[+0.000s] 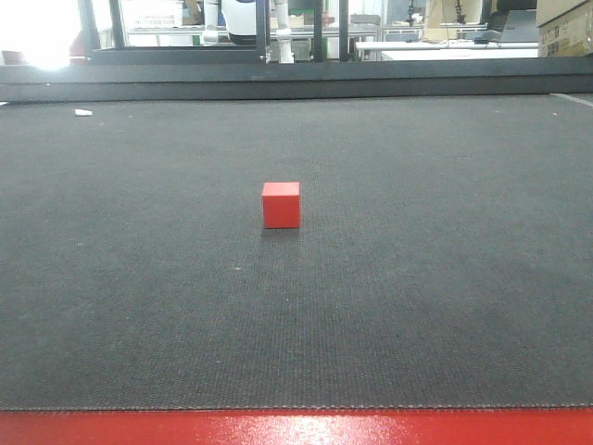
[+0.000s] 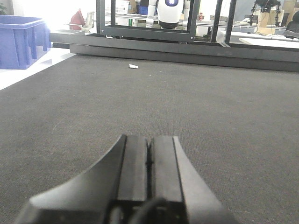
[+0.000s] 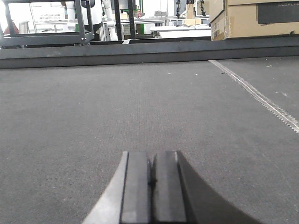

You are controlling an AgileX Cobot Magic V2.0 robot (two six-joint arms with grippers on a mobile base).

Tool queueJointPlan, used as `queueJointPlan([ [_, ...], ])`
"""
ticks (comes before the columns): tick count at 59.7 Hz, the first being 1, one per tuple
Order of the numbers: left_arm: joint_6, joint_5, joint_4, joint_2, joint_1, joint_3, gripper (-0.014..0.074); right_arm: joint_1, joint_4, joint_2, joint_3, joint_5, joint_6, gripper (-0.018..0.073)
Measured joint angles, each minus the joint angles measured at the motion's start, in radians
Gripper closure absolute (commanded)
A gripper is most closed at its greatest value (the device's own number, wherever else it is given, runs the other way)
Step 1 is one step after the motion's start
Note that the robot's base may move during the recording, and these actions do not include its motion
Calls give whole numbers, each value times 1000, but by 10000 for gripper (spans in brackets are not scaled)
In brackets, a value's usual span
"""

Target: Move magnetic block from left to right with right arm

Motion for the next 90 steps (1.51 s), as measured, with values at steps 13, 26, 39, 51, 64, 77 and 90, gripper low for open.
queueJointPlan([
  [13,0,0,0,0,0,0,713,0,0,0,0,-14,0,501],
  [26,0,0,0,0,0,0,712,0,0,0,0,-118,0,501],
  [39,0,0,0,0,0,0,713,7,0,21,-151,-15,0,477],
  [51,0,0,0,0,0,0,713,94,2,243,-344,0,0,144],
  [64,0,0,0,0,0,0,713,256,2,580,-528,33,0,-75],
  [77,0,0,0,0,0,0,713,437,1,911,-772,155,0,-74],
  [90,0,0,0,0,0,0,712,614,0,1212,-1059,380,33,-74],
])
